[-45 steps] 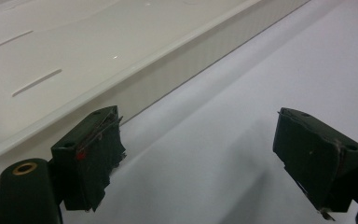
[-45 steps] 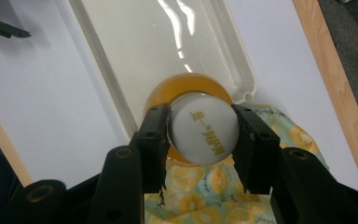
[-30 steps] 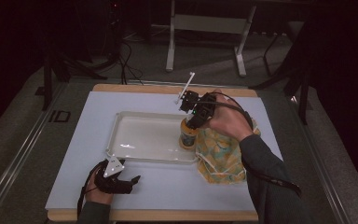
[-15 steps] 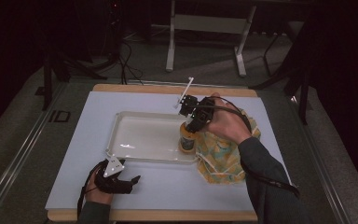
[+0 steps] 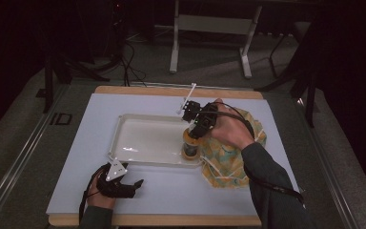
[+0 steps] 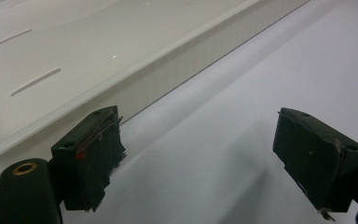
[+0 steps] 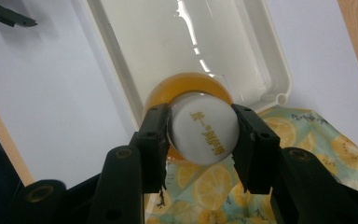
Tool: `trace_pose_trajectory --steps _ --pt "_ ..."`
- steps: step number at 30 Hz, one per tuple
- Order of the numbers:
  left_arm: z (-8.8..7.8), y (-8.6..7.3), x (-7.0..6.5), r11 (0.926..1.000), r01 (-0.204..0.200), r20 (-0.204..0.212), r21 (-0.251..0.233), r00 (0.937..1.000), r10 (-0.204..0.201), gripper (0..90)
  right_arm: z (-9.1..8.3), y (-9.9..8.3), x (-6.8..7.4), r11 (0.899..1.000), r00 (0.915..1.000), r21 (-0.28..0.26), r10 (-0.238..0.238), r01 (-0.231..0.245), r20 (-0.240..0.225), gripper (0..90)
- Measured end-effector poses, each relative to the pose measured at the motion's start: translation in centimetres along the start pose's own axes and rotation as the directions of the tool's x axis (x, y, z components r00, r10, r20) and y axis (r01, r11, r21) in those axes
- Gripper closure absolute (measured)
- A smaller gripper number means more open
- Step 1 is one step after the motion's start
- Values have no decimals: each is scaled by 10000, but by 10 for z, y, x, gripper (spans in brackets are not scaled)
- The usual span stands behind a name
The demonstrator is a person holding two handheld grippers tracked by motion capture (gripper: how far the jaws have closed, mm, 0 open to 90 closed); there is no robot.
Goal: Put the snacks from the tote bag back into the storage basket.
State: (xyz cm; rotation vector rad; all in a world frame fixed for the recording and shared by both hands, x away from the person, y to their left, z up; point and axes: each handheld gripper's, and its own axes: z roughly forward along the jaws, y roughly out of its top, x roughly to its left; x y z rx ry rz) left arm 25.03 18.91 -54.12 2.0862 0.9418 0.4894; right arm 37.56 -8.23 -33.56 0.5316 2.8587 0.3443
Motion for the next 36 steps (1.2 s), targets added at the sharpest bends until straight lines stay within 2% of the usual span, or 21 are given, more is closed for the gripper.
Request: trace_pose_trajectory --steps 4,36 --pt "0 0 0 10000 -16 -8 32 10000 16 157 3 -1 1 9999 9999 -5 -153 153 -44 589" --pt "0 0 1 10000 19 3 48 10000 -19 156 21 -5 9 9990 9991 378 -216 229 -355 589"
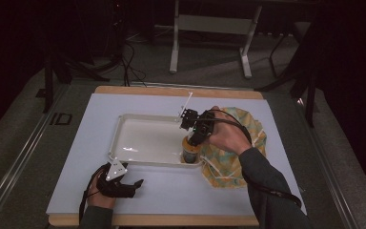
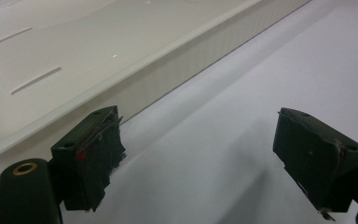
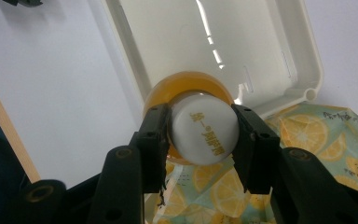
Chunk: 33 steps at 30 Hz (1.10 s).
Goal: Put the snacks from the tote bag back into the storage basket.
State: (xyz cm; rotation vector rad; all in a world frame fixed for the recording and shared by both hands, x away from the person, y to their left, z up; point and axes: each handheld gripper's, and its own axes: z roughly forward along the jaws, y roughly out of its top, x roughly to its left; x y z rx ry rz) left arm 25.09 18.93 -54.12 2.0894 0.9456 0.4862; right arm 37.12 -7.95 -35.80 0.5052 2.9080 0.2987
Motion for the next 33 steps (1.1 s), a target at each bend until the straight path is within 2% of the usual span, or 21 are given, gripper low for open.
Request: trace_pose_trajectory --steps 10,25,33 --pt "0 0 0 10000 6 -20 7 10000 -6 156 -1 0 0 9998 10000 207 -33 32 49 589" --pt "0 0 0 10000 16 -25 -2 10000 -16 157 1 0 0 9999 10000 99 46 -46 64 579" --pt "0 0 0 10000 5 -24 -6 10000 -5 156 7 -1 0 10000 10000 52 -23 23 -64 493"
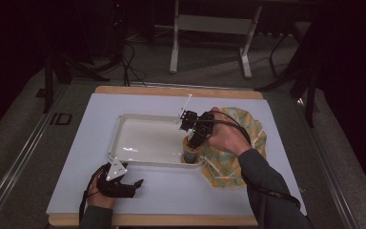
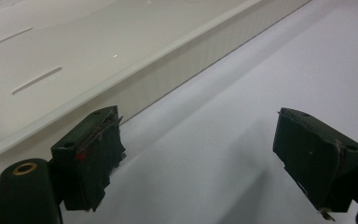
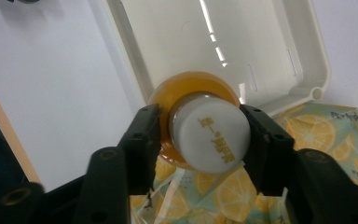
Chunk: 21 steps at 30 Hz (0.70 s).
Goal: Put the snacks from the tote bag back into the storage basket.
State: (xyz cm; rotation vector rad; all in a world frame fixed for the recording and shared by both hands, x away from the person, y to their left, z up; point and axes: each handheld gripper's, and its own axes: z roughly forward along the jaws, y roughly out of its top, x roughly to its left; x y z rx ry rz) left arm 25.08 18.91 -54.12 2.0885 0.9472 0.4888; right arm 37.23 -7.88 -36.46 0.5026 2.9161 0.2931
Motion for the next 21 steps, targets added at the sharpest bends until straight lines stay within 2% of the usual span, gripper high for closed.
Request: trace_pose_trajectory --steps 5,13,21 --pt "0 0 0 10000 -4 3 2 10000 4 156 3 0 0 9999 10000 89 84 -84 12 422" --pt "0 0 0 10000 -6 3 -1 10000 6 157 1 -3 -1 9999 9998 18 104 -104 143 411" --pt "0 0 0 10000 -3 -8 9 10000 3 156 0 -14 -1 9999 9986 34 -144 143 514 356"
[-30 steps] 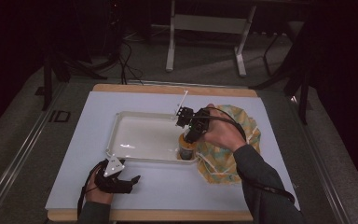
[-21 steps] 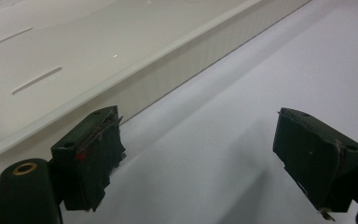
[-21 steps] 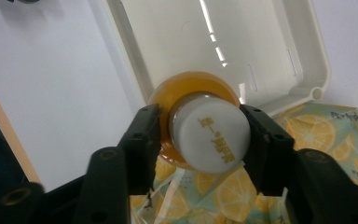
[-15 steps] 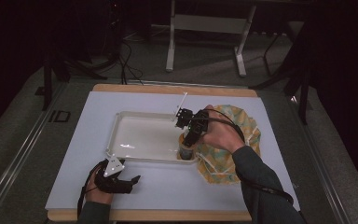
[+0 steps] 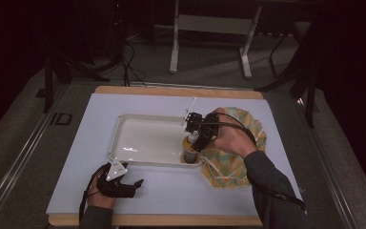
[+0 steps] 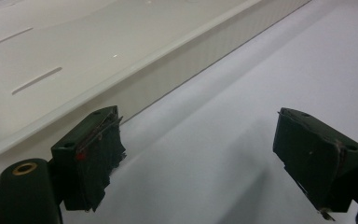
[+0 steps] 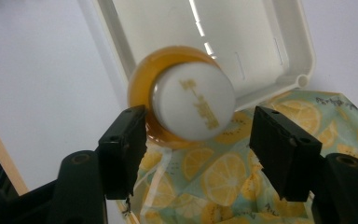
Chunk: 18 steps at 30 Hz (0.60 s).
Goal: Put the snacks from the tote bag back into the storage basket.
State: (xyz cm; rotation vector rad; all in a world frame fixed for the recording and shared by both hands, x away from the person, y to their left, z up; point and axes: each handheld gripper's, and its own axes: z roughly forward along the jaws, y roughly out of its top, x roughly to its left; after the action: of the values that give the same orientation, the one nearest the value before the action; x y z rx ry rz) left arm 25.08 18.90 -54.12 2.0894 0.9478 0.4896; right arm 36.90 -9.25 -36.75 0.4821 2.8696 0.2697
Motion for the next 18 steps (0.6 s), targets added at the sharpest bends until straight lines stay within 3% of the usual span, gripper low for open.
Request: trace_pose_trajectory --steps 18 --pt "0 0 0 10000 25 -30 -21 10000 -25 157 -3 -28 -7 9975 9982 -368 604 -605 -31 342"
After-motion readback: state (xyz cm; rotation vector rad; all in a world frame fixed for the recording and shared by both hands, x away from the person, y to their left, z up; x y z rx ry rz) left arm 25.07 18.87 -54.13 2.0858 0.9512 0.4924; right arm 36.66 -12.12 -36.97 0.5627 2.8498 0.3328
